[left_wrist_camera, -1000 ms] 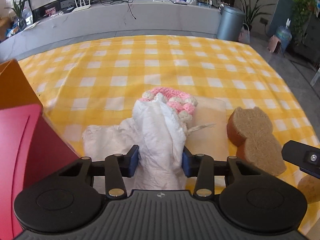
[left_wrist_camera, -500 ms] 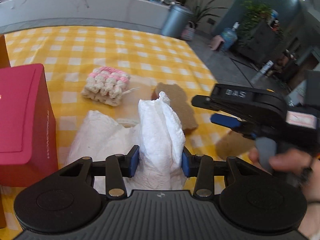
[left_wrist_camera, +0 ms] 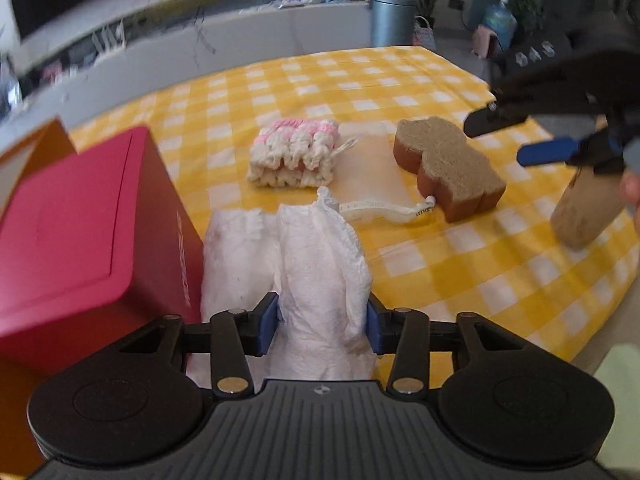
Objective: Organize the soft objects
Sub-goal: 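Lift the white plastic bag off the table with the left tool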
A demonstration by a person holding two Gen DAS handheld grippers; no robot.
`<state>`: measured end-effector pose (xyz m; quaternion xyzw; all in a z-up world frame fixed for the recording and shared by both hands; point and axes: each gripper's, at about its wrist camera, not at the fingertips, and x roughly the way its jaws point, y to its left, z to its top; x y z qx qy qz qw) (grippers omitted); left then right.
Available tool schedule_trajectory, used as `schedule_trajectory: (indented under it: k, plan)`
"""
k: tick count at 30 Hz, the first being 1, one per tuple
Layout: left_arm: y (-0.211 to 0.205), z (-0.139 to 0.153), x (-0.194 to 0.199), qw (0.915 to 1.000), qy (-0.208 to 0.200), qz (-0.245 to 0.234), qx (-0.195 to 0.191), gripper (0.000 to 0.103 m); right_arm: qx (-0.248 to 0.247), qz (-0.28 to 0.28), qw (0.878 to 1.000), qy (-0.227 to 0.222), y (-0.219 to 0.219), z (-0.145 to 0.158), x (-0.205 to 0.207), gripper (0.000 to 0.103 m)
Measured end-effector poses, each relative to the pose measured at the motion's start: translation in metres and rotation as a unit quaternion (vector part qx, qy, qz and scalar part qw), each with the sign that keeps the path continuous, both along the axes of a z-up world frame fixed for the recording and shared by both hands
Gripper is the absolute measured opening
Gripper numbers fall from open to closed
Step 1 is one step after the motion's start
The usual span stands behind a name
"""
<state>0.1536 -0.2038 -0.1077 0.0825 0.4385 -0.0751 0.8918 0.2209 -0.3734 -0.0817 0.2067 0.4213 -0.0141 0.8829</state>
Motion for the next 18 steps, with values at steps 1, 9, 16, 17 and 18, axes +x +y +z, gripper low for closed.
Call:
schedule_trajectory:
  k: [1,9,16,17,18]
  plan:
    - [-0.003,0.000,-0.002,0.9998,-0.010,-0.010,0.014,0.057,-0.001,-0.001,1.000,0.002,0.000,-0.001,0.001,0.053]
    - [0.016,0.004,0.002,0.9978,-0.005,0.004,-0.066,0.047,-0.004,0.003,1.000,0.004,0.002,-0.002,0.002,0.053]
    - [0.050,0.025,0.020,0.9712,0.019,-0.004,-0.237,0.024,0.000,0.005,1.000,0.002,0.001,-0.001,0.001,0.053]
    - [0.051,0.028,0.021,0.9701,0.013,-0.001,-0.242,0.016,0.000,0.005,1.000,0.001,0.001,-0.001,0.000,0.053]
    - [0.051,0.030,0.021,0.9707,0.008,0.001,-0.240,0.015,0.000,0.005,1.000,0.001,0.001,0.000,0.000,0.053]
